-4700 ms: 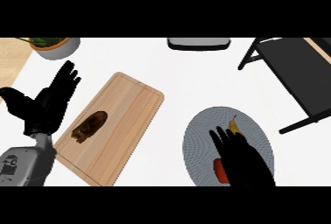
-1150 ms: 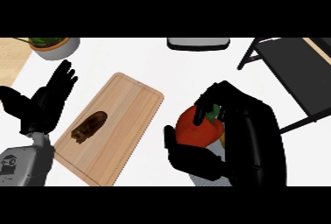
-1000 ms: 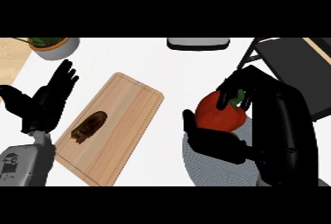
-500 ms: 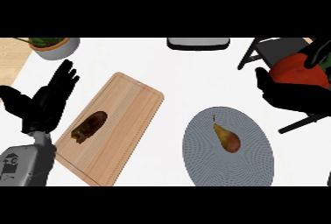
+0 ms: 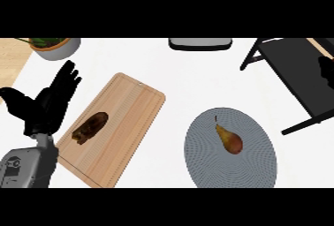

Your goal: Pick the bell pepper from the placemat and place it in the tiered shelf

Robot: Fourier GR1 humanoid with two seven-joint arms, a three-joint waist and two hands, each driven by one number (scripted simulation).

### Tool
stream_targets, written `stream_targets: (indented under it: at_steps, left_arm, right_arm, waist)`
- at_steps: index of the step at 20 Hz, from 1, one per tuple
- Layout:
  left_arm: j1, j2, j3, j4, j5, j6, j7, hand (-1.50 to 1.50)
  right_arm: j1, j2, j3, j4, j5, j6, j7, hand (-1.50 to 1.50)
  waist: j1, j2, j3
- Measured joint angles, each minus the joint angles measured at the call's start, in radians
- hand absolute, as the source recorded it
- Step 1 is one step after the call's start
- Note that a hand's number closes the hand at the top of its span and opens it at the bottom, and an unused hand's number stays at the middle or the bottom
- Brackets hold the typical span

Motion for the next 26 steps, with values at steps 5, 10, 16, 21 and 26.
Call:
stream_targets:
  at_steps: [5, 10, 16, 21, 26]
  left_arm:
    - [0.005, 0.002, 0.005, -0.027, 0.002, -0.001, 0.027, 0.0]
    - [-0.001, 0.006, 0.013, -0.009, 0.006, -0.012, 0.015, 0.0]
    - [0.011, -0.001, 0.014, -0.015, 0.005, -0.011, 0.005, 0.0]
    - [-0.007, 0.001, 0.016, -0.011, 0.008, -0.012, 0.018, 0.0]
    - [-0.003, -0.012, -0.001, -0.013, -0.01, -0.003, 0.009, 0.0]
  right_arm:
    - [0.04, -0.042, -0.082, 0.099, -0.065, -0.043, -0.147, 1.5]
    - [0.065, -0.069, -0.121, 0.169, -0.102, -0.082, -0.268, 1.5]
    - [0.077, -0.123, -0.178, 0.248, -0.157, -0.078, -0.348, 1.5]
    - [0.07, -0.139, -0.205, 0.315, -0.149, -0.127, -0.373, -1.5]
    - [0.049, -0.154, -0.244, 0.405, -0.119, -0.23, -0.42, -1.5]
  waist:
    - [0.006, -0.002, -0.009]
    - [0.011, -0.006, -0.022]
    - [0.011, -0.007, -0.023]
    - [0.013, -0.009, -0.031]
    - [0.019, -0.009, -0.035]
